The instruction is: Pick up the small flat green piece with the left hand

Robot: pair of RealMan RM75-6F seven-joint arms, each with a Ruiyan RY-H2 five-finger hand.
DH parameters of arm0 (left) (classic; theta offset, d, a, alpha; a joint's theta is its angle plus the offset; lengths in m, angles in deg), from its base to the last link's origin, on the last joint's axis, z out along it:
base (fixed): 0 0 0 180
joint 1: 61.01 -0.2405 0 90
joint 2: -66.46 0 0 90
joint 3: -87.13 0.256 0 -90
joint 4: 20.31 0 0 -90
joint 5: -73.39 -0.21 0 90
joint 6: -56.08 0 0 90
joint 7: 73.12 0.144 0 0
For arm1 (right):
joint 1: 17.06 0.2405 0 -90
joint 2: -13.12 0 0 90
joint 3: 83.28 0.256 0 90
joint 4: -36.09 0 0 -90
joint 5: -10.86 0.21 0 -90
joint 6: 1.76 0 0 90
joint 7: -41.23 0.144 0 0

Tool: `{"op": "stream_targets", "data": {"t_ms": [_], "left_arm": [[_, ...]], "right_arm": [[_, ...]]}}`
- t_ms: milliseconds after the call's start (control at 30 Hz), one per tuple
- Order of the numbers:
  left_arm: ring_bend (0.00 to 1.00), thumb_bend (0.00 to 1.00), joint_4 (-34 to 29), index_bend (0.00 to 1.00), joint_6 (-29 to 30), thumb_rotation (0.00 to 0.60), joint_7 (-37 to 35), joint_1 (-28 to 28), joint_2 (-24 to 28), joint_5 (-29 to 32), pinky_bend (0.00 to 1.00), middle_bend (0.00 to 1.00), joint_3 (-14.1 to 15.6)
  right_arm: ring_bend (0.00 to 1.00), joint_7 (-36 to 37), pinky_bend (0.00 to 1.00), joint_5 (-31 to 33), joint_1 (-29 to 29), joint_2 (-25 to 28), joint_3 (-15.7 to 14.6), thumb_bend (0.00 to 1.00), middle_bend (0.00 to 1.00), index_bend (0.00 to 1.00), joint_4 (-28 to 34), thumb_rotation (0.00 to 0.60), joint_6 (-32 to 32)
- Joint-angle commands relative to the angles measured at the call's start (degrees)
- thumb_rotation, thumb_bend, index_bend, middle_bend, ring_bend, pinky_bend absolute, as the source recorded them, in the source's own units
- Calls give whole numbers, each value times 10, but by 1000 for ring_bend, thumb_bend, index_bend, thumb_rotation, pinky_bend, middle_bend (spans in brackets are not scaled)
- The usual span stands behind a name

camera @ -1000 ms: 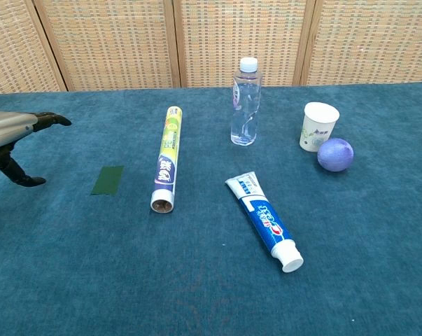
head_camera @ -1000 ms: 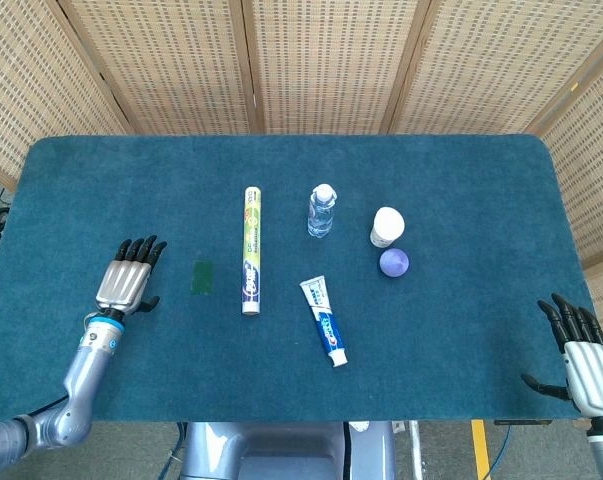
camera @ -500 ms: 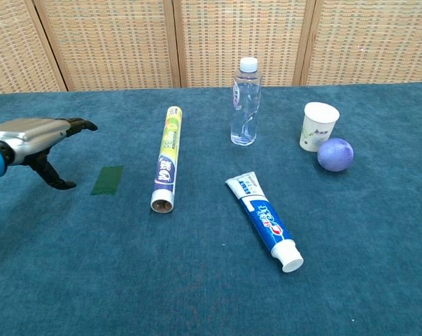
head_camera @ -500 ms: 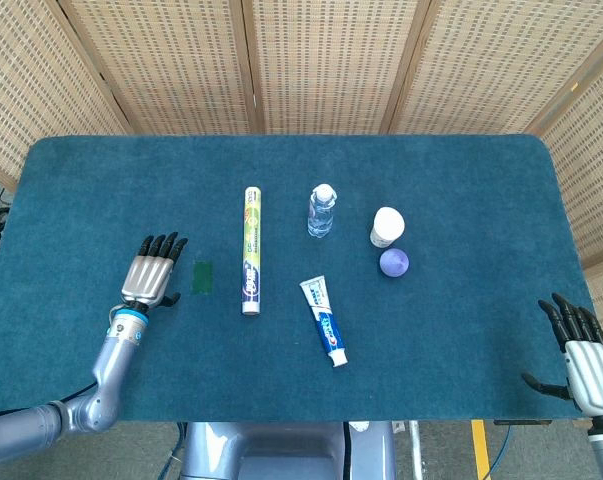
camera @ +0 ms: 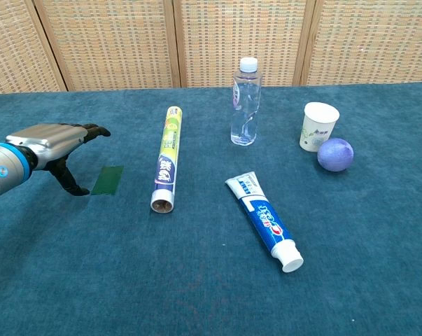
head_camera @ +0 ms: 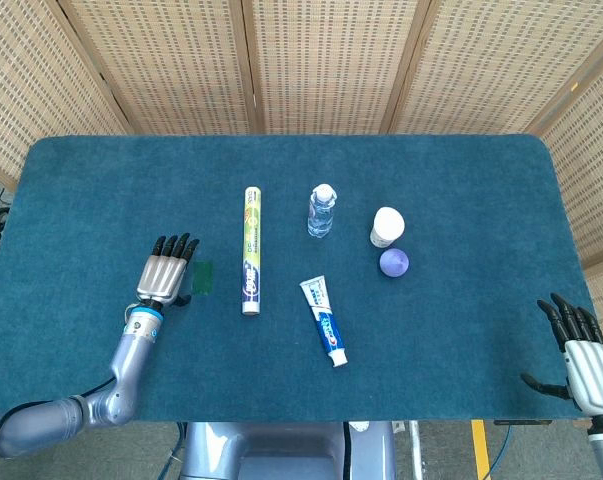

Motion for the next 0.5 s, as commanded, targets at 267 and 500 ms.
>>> {"op": "stream_targets", "data": {"t_ms": [267, 500], "left_arm": [[0, 222, 15, 4, 0, 600, 9, 15, -18, 11, 0, 0, -1], [0, 226, 22, 4, 1, 600, 13, 21, -27, 14, 0, 0, 0]], "right_arm": [[0, 9, 0, 0, 1, 2, 0, 145, 0, 0, -3, 600, -1], [0, 14, 0, 0, 0, 2, 1, 145, 0, 0, -5, 600, -1]]}}
